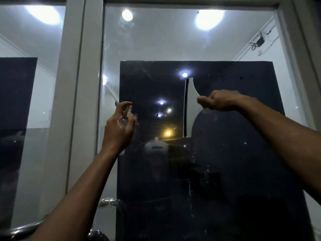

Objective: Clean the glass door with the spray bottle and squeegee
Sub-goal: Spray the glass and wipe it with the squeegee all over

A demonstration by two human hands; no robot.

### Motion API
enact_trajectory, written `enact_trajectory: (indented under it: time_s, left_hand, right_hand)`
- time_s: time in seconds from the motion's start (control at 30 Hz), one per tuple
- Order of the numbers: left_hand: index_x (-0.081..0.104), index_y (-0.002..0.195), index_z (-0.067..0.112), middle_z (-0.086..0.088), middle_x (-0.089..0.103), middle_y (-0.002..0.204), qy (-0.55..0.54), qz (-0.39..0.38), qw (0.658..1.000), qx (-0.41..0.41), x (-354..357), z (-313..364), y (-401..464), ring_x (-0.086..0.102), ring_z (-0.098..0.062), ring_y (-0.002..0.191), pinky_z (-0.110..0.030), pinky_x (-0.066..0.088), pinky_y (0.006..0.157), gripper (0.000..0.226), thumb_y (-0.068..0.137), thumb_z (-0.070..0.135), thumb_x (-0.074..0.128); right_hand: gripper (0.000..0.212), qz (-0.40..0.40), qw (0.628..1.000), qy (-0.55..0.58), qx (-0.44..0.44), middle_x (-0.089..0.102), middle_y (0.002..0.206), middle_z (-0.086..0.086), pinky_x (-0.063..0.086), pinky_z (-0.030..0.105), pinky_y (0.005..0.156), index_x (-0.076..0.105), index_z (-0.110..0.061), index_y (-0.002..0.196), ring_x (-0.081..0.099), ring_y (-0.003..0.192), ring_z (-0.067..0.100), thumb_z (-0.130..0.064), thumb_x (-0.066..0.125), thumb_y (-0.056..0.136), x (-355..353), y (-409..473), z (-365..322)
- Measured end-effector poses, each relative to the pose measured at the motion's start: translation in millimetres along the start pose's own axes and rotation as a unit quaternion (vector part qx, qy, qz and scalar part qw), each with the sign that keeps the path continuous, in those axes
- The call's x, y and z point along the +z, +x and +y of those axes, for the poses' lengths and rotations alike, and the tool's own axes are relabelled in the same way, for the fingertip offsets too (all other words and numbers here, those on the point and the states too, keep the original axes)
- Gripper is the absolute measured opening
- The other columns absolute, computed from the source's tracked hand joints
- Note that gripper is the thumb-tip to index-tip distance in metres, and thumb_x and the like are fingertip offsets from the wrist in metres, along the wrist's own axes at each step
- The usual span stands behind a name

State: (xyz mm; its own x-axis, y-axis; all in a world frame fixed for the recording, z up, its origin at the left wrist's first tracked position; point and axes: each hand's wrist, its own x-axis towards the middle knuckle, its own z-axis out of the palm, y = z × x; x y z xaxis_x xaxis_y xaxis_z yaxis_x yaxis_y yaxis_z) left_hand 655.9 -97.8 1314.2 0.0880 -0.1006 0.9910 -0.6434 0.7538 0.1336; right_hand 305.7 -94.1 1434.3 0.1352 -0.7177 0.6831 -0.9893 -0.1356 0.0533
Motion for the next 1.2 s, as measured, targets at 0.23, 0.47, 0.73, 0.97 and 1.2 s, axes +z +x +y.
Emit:
enact_trajectory:
  time_s: [0.23, 0.47, 0.73, 0.97, 1.2]
  left_hand:
    - [0.048, 0.136, 0.023, -0.001, 0.062, 0.099, 0.008, 0.02, 1.0, 0.019, -1.6, 6.4, 31.5, 0.06, -0.009, 0.069, -0.021, 0.042, 0.056, 0.032, 0.105, 0.023, 0.048]
    - [0.048, 0.138, 0.023, -0.002, 0.06, 0.096, 0.018, 0.032, 0.999, 0.027, -10.4, 4.3, 54.1, 0.059, -0.013, 0.07, -0.024, 0.042, 0.058, 0.034, 0.104, 0.024, 0.047]
    - [0.046, 0.14, 0.022, 0.001, 0.059, 0.103, 0.009, 0.028, 0.999, 0.026, -9.2, 4.2, 51.0, 0.06, -0.012, 0.076, -0.022, 0.045, 0.061, 0.035, 0.105, 0.023, 0.047]
    - [0.047, 0.138, 0.021, -0.001, 0.06, 0.1, 0.002, 0.017, 1.0, 0.014, 3.9, 20.6, 42.7, 0.06, -0.013, 0.077, -0.019, 0.042, 0.061, 0.033, 0.105, 0.022, 0.047]
    - [0.048, 0.136, 0.022, 0.002, 0.059, 0.091, 0.031, 0.04, 0.999, 0.012, 1.4, 44.8, 38.7, 0.054, -0.001, 0.066, -0.005, 0.035, 0.051, 0.032, 0.104, 0.022, 0.048]
  right_hand:
    - [0.068, 0.109, 0.99, 0.023, -0.083, 0.06, 0.087, -0.001, 0.041, 0.035, 0.076, 0.06, -0.028, 0.067, 0.057, 0.087, 0.023, -0.081, 0.024, 0.091, -19.3, 27.5, -94.5]
    - [0.066, 0.027, 0.994, 0.056, -0.087, 0.065, 0.122, 0.006, 0.045, 0.045, 0.096, 0.067, -0.026, 0.105, 0.06, 0.108, 0.026, -0.076, 0.026, 0.094, -21.2, 77.9, -171.6]
    - [0.067, -0.043, 0.992, 0.123, 0.002, 0.047, 0.04, -0.008, 0.032, 0.024, 0.047, 0.054, -0.017, 0.066, 0.038, 0.032, 0.01, -0.073, 0.032, 0.095, -12.5, 54.9, -39.5]
    - [0.076, 0.03, 0.999, -0.031, 0.033, 0.066, 0.101, 0.005, 0.039, 0.04, 0.083, 0.068, -0.024, 0.083, 0.06, 0.098, 0.029, -0.083, 0.021, 0.089, -24.2, 14.7, 21.5]
    - [0.071, 0.087, 0.991, 0.012, -0.1, 0.07, 0.113, 0.007, 0.045, 0.038, 0.084, 0.066, -0.024, 0.08, 0.061, 0.098, 0.027, -0.078, 0.021, 0.094, -31.4, 21.0, -78.6]
